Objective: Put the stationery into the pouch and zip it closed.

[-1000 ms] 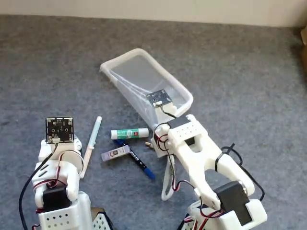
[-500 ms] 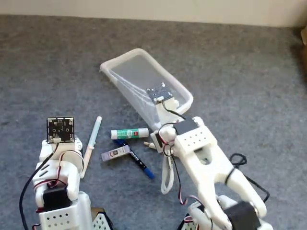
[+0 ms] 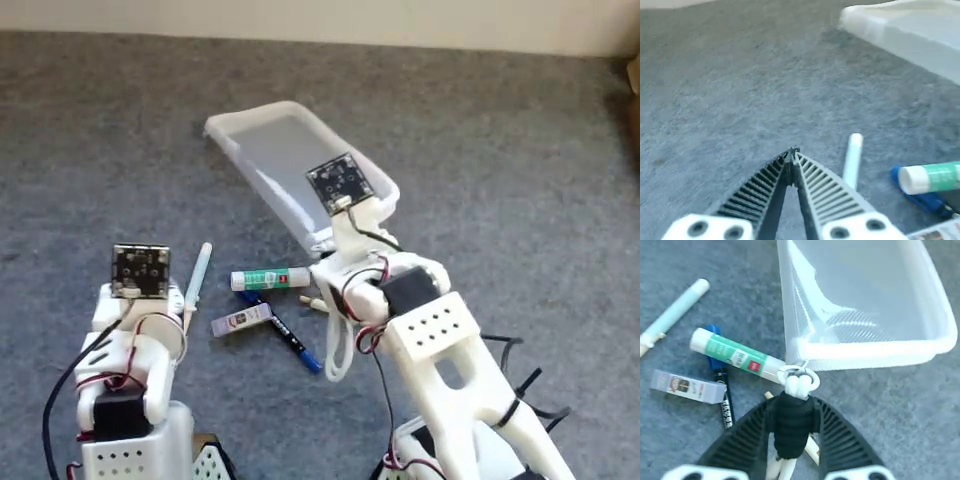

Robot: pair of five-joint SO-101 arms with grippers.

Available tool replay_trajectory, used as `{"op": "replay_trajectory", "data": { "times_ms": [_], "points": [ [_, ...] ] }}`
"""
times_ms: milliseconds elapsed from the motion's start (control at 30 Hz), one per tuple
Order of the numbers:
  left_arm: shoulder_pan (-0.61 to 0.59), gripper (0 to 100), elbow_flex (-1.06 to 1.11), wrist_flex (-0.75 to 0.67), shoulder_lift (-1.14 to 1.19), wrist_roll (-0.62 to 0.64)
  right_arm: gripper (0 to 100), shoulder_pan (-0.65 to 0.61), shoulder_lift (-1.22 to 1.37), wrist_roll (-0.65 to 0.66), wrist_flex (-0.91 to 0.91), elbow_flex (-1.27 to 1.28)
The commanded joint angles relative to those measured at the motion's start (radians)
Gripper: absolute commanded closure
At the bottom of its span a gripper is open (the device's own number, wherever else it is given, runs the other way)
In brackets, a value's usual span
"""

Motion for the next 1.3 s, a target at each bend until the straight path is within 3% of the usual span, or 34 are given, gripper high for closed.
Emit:
{"op": "replay_trajectory", "data": {
  "times_ms": [0,100,367,500,833,1267],
  "points": [
    [0.131,92,-0.059,-0.005,-0.013,-0.006,99.4,-0.044,-0.053,0.008,-0.010,-0.019],
    [0.150,84,-0.059,-0.005,-0.013,0.029,99.4,-0.051,-0.053,0.008,-0.010,-0.022],
    [0.160,80,-0.119,-0.005,-0.013,0.106,99.4,-0.077,-0.053,0.003,0.013,-0.082],
    [0.229,77,-0.140,-0.005,-0.012,0.186,99.4,-0.087,-0.053,-0.025,0.084,-0.165],
    [0.286,76,-0.150,-0.003,-0.012,0.245,99.4,-0.162,-0.053,-0.044,0.229,-0.328],
    [0.340,76,-0.176,0.018,-0.012,0.284,99.4,-0.232,-0.044,-0.074,0.222,-0.328]
  ]
}}
